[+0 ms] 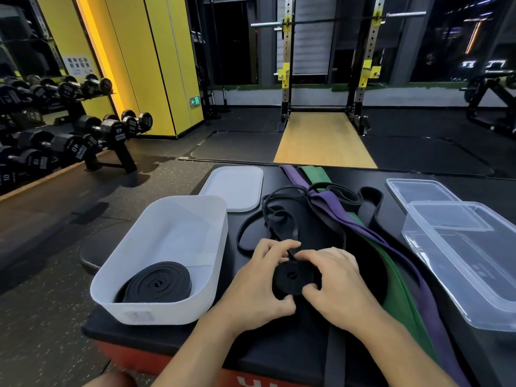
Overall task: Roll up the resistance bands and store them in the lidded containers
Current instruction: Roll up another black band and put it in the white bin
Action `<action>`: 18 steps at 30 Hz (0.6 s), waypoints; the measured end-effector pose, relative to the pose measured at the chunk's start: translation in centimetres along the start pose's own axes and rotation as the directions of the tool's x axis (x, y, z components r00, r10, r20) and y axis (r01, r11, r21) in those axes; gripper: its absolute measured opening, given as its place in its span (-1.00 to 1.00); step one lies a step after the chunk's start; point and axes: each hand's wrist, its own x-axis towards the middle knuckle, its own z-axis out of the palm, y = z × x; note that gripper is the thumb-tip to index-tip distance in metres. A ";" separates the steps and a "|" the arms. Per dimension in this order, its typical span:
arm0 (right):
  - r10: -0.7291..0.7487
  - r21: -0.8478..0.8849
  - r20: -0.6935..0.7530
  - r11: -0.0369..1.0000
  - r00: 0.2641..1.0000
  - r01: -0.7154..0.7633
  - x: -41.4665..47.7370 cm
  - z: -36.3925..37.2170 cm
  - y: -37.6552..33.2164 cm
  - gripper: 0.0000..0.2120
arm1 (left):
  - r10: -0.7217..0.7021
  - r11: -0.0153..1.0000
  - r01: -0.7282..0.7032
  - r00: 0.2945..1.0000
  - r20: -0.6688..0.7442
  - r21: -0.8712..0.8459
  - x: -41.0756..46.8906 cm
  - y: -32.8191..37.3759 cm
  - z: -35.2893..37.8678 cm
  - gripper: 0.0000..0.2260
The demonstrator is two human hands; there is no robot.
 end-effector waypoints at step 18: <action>-0.028 -0.117 0.053 0.993 0.998 0.034 -0.1 0.0 -1.3 -0.37 | -0.032 0.997 0.039 0.995 -0.096 0.072 0.4 -0.7 0.6 -0.76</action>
